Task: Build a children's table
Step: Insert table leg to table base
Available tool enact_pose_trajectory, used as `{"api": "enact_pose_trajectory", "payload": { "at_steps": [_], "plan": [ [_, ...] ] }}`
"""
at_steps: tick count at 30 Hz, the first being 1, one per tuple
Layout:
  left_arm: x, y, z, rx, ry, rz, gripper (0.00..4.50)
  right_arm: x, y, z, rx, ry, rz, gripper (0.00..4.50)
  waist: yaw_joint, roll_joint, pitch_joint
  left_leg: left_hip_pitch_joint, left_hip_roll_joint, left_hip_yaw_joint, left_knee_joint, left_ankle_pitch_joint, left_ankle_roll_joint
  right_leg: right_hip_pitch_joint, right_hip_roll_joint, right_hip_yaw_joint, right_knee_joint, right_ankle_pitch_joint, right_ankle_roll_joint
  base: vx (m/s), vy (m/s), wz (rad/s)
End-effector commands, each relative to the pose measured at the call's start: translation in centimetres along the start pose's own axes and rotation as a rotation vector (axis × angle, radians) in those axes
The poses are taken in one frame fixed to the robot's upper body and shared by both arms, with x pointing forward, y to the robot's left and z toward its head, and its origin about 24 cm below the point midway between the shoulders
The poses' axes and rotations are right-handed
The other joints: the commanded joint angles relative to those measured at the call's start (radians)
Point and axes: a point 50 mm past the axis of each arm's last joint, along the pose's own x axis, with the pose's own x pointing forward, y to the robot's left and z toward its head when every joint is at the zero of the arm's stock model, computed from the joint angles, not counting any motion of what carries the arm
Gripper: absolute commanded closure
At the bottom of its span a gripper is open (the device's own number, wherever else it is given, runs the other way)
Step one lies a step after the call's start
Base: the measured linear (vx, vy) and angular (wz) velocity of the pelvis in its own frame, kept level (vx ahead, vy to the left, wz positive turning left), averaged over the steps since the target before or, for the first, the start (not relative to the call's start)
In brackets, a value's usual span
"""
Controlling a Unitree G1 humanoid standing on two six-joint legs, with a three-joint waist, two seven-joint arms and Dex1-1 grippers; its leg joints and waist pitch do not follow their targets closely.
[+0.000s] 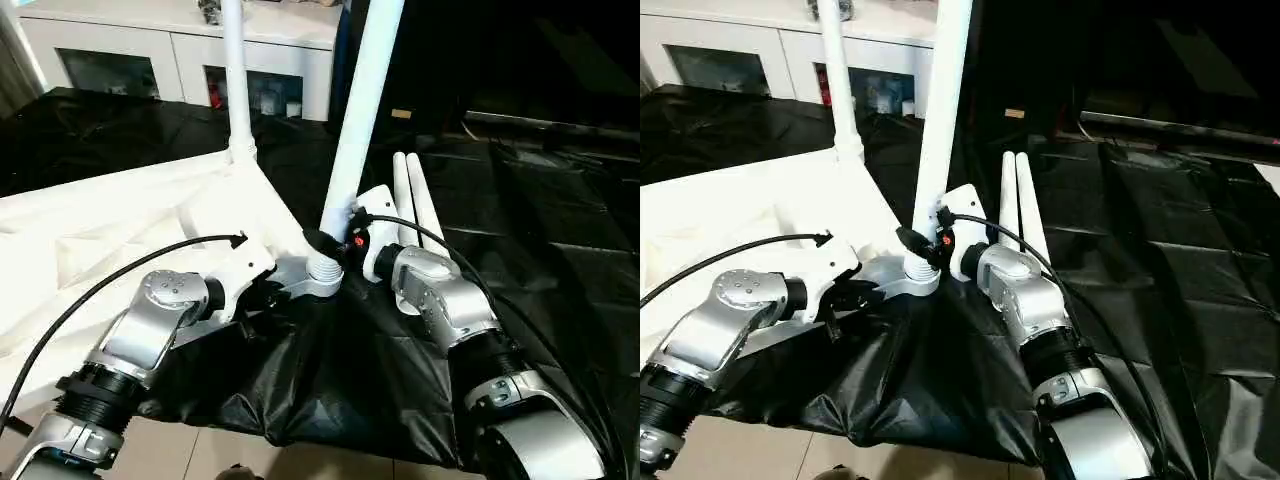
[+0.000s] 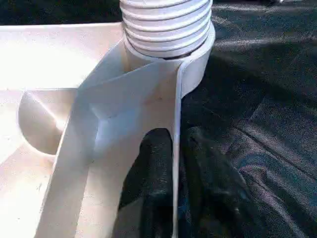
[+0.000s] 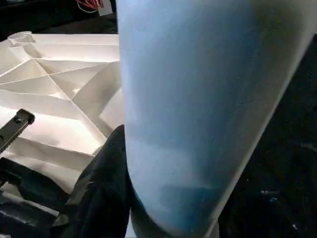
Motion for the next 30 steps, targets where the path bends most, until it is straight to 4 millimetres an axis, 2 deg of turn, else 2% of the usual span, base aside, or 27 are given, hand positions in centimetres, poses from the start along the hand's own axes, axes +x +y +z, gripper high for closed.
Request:
{"api": "enact_pose_trajectory", "payload": {
  "at_steps": [1,2,4,5,13,14,15,16,22,30],
  "plan": [
    [0.0,-0.4,-2.0,-0.057,0.079,-0.010,4.39,-0.3,-0.6,-0.5,-0.003,0.021,-0.026,2.61,-0.004,0.006,-0.062,0.013,0.057,-0.024,-0.078,-0.185,-0.021,0.042,-0.090,0.054,-0.085,-0.182,-0.180,0.000,0.000,0.00],
    [0.0,-0.5,-2.0,-0.059,0.079,-0.011,4.46,-0.4,-0.6,-0.5,-0.002,0.021,-0.026,2.61,-0.006,0.001,-0.061,0.013,0.058,-0.024,-0.078,-0.182,-0.020,0.042,-0.090,0.054,-0.085,-0.180,-0.180,0.000,0.000,0.00],
    [-0.1,-0.5,-2.0,-0.062,0.081,-0.009,4.50,-0.3,-0.6,-0.5,-0.004,0.024,-0.023,2.61,-0.009,-0.001,-0.061,0.013,0.058,-0.023,-0.078,-0.176,-0.016,0.041,-0.091,0.054,-0.084,-0.184,-0.181,0.000,0.000,0.00],
    [-0.2,-0.5,-2.0,-0.063,0.081,-0.009,4.50,-0.3,-0.6,-0.5,-0.004,0.025,-0.023,2.61,-0.009,0.002,-0.061,0.015,0.058,-0.023,-0.078,-0.177,-0.016,0.040,-0.092,0.054,-0.084,-0.188,-0.180,0.000,0.000,0.00],
    [-0.5,-0.8,-2.0,-0.047,0.068,-0.008,4.50,-0.2,-0.3,-0.3,-0.015,0.021,-0.013,2.61,-0.019,0.004,-0.061,0.014,0.058,-0.024,-0.079,-0.185,-0.018,0.041,-0.088,0.055,-0.085,-0.167,-0.185,0.000,0.000,0.00],
    [-0.5,-0.8,-2.0,-0.048,0.063,-0.005,4.50,-0.2,-0.3,-0.3,-0.014,0.020,-0.014,2.61,-0.019,0.011,-0.061,0.015,0.057,-0.024,-0.078,-0.191,-0.020,0.040,-0.089,0.055,-0.085,-0.172,-0.186,0.000,0.000,0.00],
    [-0.5,-0.8,-2.0,-0.050,0.061,-0.004,4.50,-0.2,-0.2,-0.3,-0.014,0.019,-0.015,2.61,-0.019,0.011,-0.061,0.015,0.057,-0.024,-0.079,-0.194,-0.022,0.040,-0.088,0.055,-0.086,-0.171,-0.186,0.000,0.000,0.00],
    [-0.6,-0.8,-1.9,-0.049,0.058,-0.006,4.50,-0.2,-0.2,-0.3,-0.012,0.017,-0.016,2.61,-0.021,0.009,-0.061,0.015,0.058,-0.024,-0.080,-0.198,-0.024,0.040,-0.087,0.055,-0.086,-0.173,-0.185,0.000,0.000,0.00],
    [-0.5,-0.7,-1.6,-0.050,0.048,-0.004,4.50,-0.6,-0.4,-0.4,-0.005,0.006,-0.026,2.61,-0.021,0.010,-0.061,0.016,0.058,-0.024,-0.081,-0.201,-0.028,0.041,-0.087,0.055,-0.084,-0.156,-0.191,0.000,0.000,0.00],
    [-0.2,-0.6,-1.3,-0.048,0.037,0.016,4.50,-1.8,-1.2,0.0,0.029,-0.102,-0.074,2.61,-0.018,0.006,-0.059,0.016,0.059,-0.024,-0.082,-0.205,-0.022,0.039,-0.088,0.056,-0.088,-0.175,-0.184,0.000,0.000,0.00]
  ]
}}
